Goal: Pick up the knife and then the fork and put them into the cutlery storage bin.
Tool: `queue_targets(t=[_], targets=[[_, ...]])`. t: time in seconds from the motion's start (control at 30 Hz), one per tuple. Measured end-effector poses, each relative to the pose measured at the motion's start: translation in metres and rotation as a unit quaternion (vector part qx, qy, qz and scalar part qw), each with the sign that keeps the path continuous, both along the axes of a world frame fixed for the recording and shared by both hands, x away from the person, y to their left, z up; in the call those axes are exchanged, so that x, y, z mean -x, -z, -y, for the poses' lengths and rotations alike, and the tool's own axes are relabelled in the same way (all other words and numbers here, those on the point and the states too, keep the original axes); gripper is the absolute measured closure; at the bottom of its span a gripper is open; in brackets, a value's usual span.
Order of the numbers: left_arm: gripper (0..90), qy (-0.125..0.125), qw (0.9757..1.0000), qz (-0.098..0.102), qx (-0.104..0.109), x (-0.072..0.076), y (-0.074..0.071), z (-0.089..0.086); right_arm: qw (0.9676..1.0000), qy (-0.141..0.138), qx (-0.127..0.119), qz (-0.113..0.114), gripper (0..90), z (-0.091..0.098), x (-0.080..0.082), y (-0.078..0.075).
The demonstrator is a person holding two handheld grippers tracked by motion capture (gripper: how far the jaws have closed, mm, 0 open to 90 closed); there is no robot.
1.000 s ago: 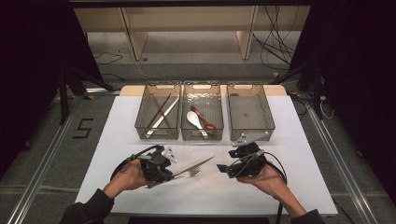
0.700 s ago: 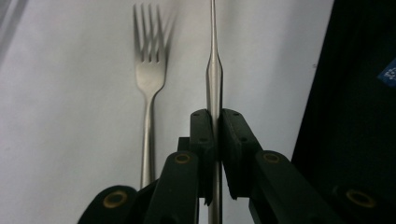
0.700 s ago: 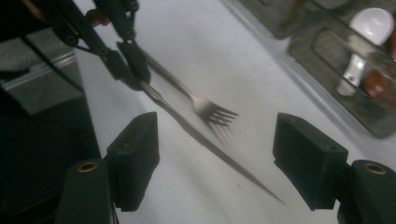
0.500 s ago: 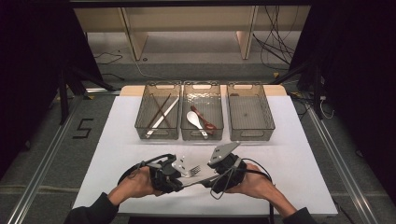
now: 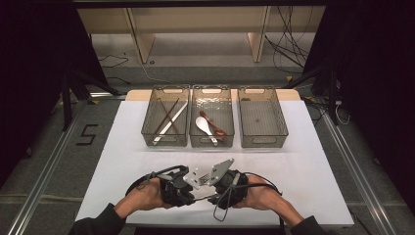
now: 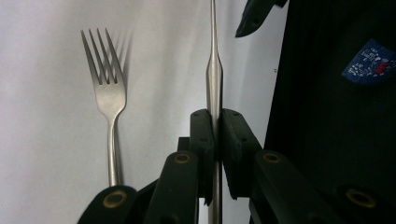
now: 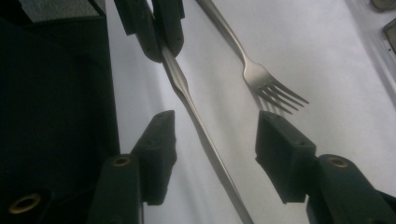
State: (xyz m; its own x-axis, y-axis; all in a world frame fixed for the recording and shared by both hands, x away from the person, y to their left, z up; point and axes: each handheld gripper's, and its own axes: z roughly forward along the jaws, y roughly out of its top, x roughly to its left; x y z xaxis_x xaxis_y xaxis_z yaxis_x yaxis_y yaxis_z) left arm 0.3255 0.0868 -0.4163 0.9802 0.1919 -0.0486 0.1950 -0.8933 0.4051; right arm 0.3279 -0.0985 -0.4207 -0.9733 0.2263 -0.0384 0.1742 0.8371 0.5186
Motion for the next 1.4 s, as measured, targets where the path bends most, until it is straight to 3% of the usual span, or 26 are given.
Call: queue_targets(t=[0.6, 0.7, 0.9, 1.1, 1.13, 1.27, 1.4], targets=[[82.7, 0.006, 0.9998, -0.002, 0.018, 0.007, 0.001, 0.006, 0.9974, -0.063, 0.032, 0.013, 75.7, -0.009, 0.008, 0.009], [82.7, 0.021, 0.9997, -0.001, 0.010, 0.007, 0.000, 0.007, 0.9972, -0.065, 0.034, 0.007, 79.1, -0.010, 0.010, 0.009], [82.1, 0.039, 0.9991, 0.004, 0.013, 0.009, 0.000, 0.007, 0.9935, -0.106, 0.037, 0.015, 86.3, -0.007, 0.012, 0.010], [79.1, 0.035, 0.9991, 0.004, 0.021, 0.007, -0.001, 0.006, 0.9930, -0.115, 0.027, -0.003, 89.0, -0.004, 0.012, 0.009], [78.3, 0.032, 0.9992, 0.005, 0.025, 0.006, -0.001, 0.005, 0.9923, -0.120, 0.029, 0.003, 89.0, -0.003, 0.011, 0.008], [69.6, 0.005, 0.9987, 0.011, 0.049, 0.002, -0.006, -0.001, 0.9928, -0.113, 0.039, 0.005, 89.1, -0.002, 0.011, 0.010], [57.6, -0.024, 0.9978, 0.021, 0.058, -0.003, -0.007, -0.007, 0.9947, -0.094, 0.042, 0.008, 89.2, 0.000, 0.010, 0.011]])
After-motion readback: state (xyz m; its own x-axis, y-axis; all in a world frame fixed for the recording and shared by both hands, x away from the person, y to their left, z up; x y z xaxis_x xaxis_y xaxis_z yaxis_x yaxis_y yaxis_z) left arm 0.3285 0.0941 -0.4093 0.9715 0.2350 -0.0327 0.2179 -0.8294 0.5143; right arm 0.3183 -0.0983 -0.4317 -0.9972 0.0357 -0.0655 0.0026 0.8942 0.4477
